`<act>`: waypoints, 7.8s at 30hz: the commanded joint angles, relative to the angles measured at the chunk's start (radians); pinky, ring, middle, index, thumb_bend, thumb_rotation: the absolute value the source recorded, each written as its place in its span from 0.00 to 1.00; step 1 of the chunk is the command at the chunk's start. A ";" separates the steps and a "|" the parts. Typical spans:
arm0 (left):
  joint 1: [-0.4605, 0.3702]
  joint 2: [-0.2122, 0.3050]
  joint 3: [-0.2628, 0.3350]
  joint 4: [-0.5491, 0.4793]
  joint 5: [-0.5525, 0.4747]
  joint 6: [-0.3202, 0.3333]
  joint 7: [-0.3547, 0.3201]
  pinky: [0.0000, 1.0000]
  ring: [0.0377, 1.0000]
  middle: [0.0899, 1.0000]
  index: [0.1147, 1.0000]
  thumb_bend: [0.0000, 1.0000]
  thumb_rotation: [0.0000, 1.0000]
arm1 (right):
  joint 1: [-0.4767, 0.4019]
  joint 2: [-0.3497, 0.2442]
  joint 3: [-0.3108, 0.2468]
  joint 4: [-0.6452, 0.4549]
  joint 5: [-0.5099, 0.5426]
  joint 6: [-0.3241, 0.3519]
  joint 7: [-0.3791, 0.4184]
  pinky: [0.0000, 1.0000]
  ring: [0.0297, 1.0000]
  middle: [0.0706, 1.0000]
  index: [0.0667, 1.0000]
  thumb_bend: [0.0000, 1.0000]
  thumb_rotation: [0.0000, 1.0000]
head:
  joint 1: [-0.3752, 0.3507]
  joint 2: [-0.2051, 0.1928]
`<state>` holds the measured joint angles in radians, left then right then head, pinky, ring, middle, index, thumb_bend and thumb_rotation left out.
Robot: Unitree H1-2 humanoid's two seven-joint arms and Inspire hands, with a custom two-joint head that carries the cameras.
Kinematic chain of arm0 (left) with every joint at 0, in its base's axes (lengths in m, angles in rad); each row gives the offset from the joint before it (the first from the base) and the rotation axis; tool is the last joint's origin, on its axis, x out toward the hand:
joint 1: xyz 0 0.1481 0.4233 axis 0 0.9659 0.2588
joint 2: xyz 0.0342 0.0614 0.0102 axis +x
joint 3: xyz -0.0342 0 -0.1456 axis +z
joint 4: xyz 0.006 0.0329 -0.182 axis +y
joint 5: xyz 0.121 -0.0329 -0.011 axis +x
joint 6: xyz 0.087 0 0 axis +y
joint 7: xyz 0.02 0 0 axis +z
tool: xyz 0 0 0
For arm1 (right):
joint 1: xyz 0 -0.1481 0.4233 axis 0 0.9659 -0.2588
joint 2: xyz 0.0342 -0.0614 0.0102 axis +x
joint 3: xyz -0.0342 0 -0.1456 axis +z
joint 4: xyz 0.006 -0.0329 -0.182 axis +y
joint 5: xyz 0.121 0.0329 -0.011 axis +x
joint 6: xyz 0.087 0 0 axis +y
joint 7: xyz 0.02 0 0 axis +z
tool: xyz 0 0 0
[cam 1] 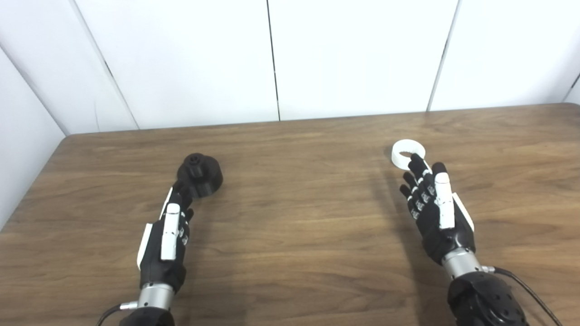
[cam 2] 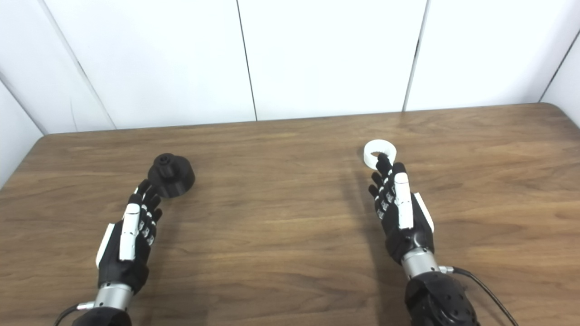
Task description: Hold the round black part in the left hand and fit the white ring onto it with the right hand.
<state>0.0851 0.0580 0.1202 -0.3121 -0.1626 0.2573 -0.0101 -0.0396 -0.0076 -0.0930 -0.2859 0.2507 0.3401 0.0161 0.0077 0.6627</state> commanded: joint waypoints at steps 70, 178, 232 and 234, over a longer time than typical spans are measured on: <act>-0.461 0.552 -0.210 0.254 0.592 0.143 -0.322 1.00 1.00 1.00 0.99 1.00 0.31 | -0.055 -0.005 -0.004 0.005 -0.010 -0.044 -0.006 1.00 1.00 0.98 0.93 0.56 1.00 | 0.043 -0.024; -0.622 0.532 -0.390 0.458 0.777 0.075 -0.396 1.00 1.00 1.00 0.85 0.96 0.32 | -0.027 -0.022 0.007 -0.053 -0.055 -0.026 -0.007 0.97 0.99 0.94 0.89 0.57 1.00 | 0.013 -0.028; -0.545 0.486 -0.405 0.281 0.828 0.124 -0.419 1.00 1.00 1.00 0.72 0.86 0.21 | -0.020 -0.041 0.029 -0.068 -0.064 -0.008 -0.012 0.98 1.00 0.94 0.90 0.61 1.00 | 0.009 -0.014; -0.541 0.481 -0.406 0.269 0.827 0.130 -0.426 1.00 1.00 1.00 0.72 0.86 0.22 | -0.020 -0.039 0.031 -0.068 -0.067 -0.009 -0.015 0.97 0.99 0.93 0.90 0.60 1.00 | 0.010 -0.013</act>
<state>-0.4235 0.5278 -0.2980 -0.0021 0.6552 0.3849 -0.4444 -0.0334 -0.0487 -0.0634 -0.3093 0.1851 0.3442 -0.0046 0.0169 0.6489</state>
